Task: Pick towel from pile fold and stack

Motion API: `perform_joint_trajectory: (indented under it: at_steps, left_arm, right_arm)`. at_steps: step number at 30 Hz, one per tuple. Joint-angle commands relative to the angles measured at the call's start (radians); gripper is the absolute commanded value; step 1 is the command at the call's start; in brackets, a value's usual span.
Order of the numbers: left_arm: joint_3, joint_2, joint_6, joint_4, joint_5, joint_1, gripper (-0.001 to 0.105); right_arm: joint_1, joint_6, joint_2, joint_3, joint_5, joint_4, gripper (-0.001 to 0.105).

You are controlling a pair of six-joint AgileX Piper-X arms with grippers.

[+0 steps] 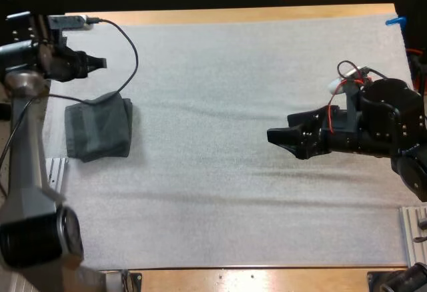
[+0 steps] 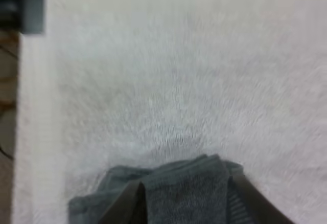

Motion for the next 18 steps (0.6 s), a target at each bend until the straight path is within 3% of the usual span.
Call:
perform_joint_trajectory:
  at_steps: [1, 5, 10, 18]
  left_arm:
    - [-0.005, -0.026, 0.006, 0.023, 0.005, -0.006, 0.035]
    - [-0.005, -0.110, 0.028, 0.061, 0.005, -0.027, 0.035]
    - [-0.005, -0.183, 0.027, 0.093, 0.005, -0.082, 0.035]
    - [0.000, -0.262, 0.053, 0.123, 0.005, -0.189, 0.035]
  right_arm:
    - [0.001, -0.003, 0.006, -0.003, 0.023, -0.016, 0.065]
    - [0.000, -0.003, 0.054, -0.003, 0.108, -0.028, 0.065]
    - [-0.057, -0.003, 0.136, -0.003, 0.113, -0.074, 0.065]
    - [-0.317, -0.020, 0.170, -0.006, 0.113, -0.096, 0.064]
